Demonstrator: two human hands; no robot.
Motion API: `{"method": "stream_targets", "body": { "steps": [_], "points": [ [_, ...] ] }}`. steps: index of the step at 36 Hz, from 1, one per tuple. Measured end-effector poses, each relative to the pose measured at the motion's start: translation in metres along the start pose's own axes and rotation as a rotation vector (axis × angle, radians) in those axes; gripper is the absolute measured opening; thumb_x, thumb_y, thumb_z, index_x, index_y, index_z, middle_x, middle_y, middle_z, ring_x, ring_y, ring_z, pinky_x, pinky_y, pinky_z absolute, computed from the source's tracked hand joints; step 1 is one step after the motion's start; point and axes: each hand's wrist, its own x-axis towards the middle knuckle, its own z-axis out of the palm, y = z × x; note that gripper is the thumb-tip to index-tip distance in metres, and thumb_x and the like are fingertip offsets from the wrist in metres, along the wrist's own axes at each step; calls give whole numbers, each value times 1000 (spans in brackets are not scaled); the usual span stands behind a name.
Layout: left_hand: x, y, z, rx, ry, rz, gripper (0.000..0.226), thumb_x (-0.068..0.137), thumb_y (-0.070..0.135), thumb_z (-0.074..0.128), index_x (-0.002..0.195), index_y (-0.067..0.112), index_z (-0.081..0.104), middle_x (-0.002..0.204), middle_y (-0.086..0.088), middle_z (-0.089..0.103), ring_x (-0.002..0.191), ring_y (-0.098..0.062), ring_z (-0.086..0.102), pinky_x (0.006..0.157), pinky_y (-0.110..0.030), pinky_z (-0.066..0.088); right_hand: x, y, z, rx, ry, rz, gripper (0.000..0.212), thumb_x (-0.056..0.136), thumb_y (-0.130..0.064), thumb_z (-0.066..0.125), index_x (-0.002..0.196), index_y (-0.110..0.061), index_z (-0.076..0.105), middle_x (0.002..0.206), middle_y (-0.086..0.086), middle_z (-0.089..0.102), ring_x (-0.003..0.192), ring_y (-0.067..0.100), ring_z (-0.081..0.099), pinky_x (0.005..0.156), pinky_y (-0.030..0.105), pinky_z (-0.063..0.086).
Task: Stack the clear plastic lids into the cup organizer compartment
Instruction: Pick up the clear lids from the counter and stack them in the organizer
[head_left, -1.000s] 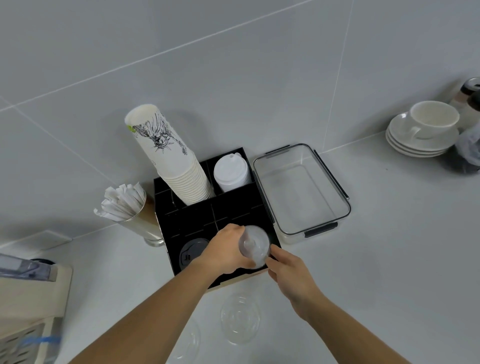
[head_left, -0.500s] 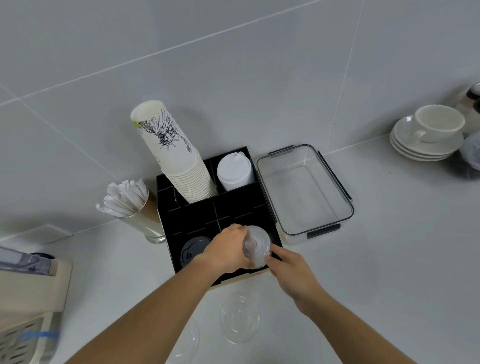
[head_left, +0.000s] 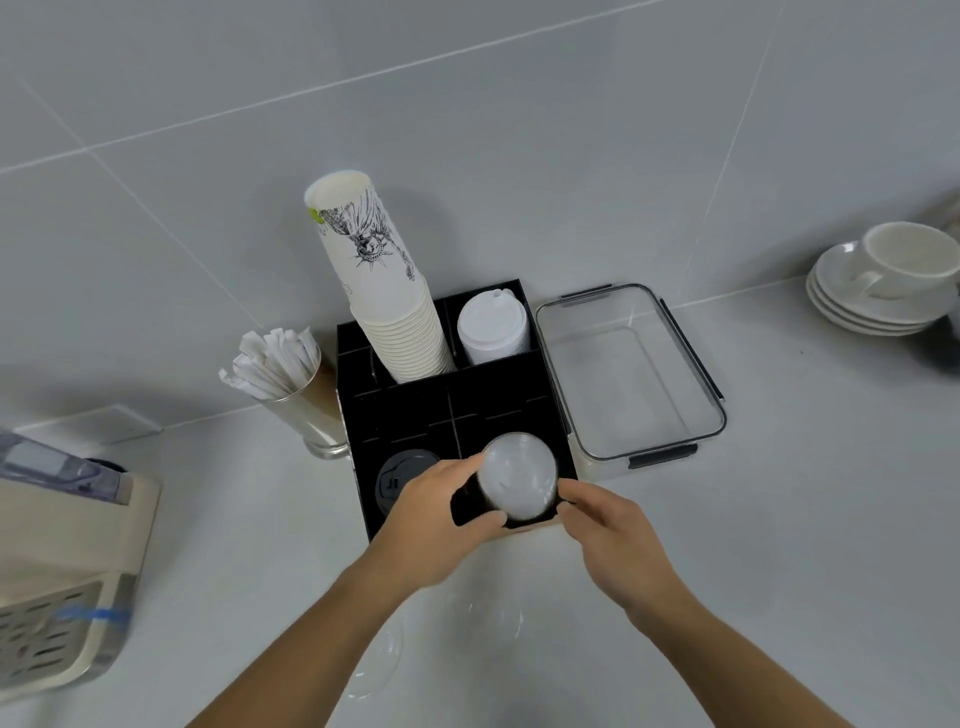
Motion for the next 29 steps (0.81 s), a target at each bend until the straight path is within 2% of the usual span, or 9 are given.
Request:
{"method": "stream_targets", "body": {
  "steps": [3, 7, 13, 16, 20, 22, 25, 27, 29],
  "points": [
    [-27, -14, 0, -55, 66, -86, 63, 87, 39, 72, 145, 31, 49, 126, 25, 53, 110, 11, 50, 89, -1, 37, -4, 5, 3, -26, -8, 50, 20, 93, -23, 58, 85, -34, 73, 97, 0, 69, 88, 13, 64, 80, 17, 53],
    [-56, -34, 4, -136, 121, -204, 50, 87, 29, 74, 135, 27, 60, 119, 19, 63, 106, 9, 59, 84, 1, 43, -5, 13, 11, -77, -68, 108, 20, 93, -30, 59, 106, -34, 73, 88, -8, 69, 77, 4, 64, 63, 10, 46],
    [-81, -62, 24, -346, 150, -525, 24, 88, 27, 73, 111, 27, 73, 102, 8, 73, 96, -6, 69, 77, -13, 48, -3, 24, 26, -150, -161, 238, 15, 88, -31, 61, 91, -28, 75, 93, 2, 74, 95, 23, 70, 96, 43, 54],
    [-90, -71, 36, -482, 190, -658, 7, 88, 22, 72, 87, 27, 77, 90, 6, 75, 79, -14, 69, 76, -24, 53, 1, 28, 33, -207, -172, 285, 32, 86, -27, 59, 105, -2, 64, 113, 24, 65, 107, 41, 61, 99, 55, 48],
    [-95, -74, 50, -601, 149, -713, 24, 86, 15, 65, 63, 13, 73, 61, 1, 59, 62, -16, 50, 64, -31, 44, 4, 29, 42, -221, -176, 371, 41, 85, -19, 57, 115, 9, 53, 120, 31, 59, 95, 46, 66, 96, 59, 46],
    [-97, -74, 55, -635, 152, -738, 29, 86, 12, 64, 58, 15, 71, 60, 0, 58, 62, -17, 50, 64, -32, 43, 7, 35, 44, -198, -177, 415, 40, 85, -17, 58, 113, 11, 54, 102, 32, 66, 86, 42, 68, 95, 56, 48],
    [-98, -75, 62, -666, 149, -750, 26, 86, 9, 62, 61, 11, 71, 61, -2, 58, 65, -19, 51, 67, -32, 46, 8, 39, 48, -169, -193, 457, 24, 83, -14, 58, 89, 8, 64, 82, 10, 55, 72, 21, 55, 84, 43, 59],
    [-98, -74, 65, -666, 134, -737, 24, 85, 9, 60, 62, 7, 67, 62, -4, 56, 66, -19, 50, 67, -33, 44, 7, 38, 52, -165, -201, 477, 8, 80, -11, 55, 75, -9, 60, 81, 9, 49, 71, 21, 50, 69, 35, 50],
    [-97, -72, 67, -669, 132, -731, 21, 84, 9, 60, 65, 1, 64, 63, -4, 55, 67, -18, 50, 68, -33, 43, 8, 38, 55, -161, -194, 500, 8, 79, -8, 52, 72, -5, 50, 82, 9, 45, 71, 23, 47, 68, 37, 50]
  ]
}}
